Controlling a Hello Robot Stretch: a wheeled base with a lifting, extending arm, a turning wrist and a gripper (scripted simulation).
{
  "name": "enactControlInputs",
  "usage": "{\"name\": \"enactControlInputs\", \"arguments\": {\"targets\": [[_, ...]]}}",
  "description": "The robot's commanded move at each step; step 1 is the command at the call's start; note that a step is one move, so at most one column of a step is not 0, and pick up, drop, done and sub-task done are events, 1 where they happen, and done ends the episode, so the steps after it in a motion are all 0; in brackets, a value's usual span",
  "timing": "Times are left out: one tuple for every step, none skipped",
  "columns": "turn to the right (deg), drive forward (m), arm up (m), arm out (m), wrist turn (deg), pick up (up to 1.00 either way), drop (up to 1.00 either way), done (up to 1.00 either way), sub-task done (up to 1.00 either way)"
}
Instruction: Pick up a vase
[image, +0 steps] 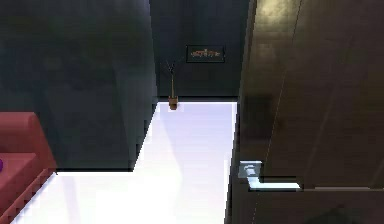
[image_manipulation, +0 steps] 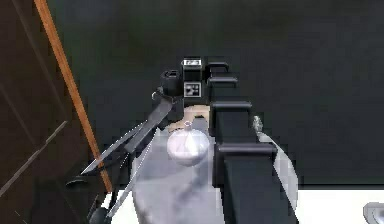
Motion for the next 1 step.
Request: {"name": "enactControlInputs", "arguments": {"targets": [[0.0, 0.00, 0.00, 0.00, 45.0, 0.00, 0.00, 0.00, 0.00]]}}
